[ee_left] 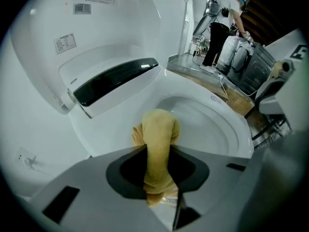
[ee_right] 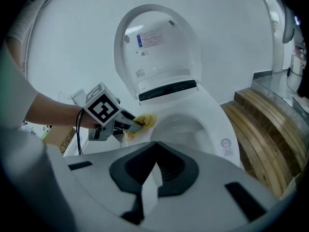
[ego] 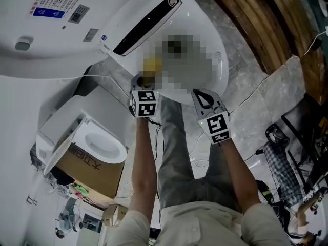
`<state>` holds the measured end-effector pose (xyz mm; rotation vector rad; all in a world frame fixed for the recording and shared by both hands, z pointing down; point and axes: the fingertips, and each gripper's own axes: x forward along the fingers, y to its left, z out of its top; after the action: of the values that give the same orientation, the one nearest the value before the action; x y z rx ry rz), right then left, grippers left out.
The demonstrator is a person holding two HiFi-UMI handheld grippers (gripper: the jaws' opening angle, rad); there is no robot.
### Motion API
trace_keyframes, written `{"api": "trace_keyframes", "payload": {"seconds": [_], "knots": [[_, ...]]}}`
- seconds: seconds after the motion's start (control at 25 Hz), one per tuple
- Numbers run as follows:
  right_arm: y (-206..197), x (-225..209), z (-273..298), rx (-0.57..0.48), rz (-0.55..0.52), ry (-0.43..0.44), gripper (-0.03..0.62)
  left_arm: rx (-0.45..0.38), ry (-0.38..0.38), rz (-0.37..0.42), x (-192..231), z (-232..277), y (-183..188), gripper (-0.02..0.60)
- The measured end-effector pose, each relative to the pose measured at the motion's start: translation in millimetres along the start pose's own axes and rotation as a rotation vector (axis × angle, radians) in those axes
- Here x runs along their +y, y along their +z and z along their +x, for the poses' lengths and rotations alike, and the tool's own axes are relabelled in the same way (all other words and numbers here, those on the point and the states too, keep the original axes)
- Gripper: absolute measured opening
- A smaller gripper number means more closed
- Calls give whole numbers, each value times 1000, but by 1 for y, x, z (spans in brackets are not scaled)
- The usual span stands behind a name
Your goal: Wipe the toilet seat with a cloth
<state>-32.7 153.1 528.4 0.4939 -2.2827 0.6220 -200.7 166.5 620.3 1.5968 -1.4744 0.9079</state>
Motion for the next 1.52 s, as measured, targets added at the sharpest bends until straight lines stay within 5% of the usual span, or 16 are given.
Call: {"api": "trace_keyframes", "payload": {"seconds": [0.48, 0.84, 1.16, 1.52], "knots": [[-11, -26, -40, 0, -77, 61, 8, 22, 2, -106, -45, -11, -31, 120], [-9, -56, -107, -2, -127, 85, 7, -32, 1, -164, -114, -64, -17, 120], [23, -37, -193, -21, -177, 149, 6, -132, 0, -193, -167, -161, 42, 120], [142, -5, -289, -228, -266, 171, 7, -347, 48, -122, -205, -290, 150, 120]]}}
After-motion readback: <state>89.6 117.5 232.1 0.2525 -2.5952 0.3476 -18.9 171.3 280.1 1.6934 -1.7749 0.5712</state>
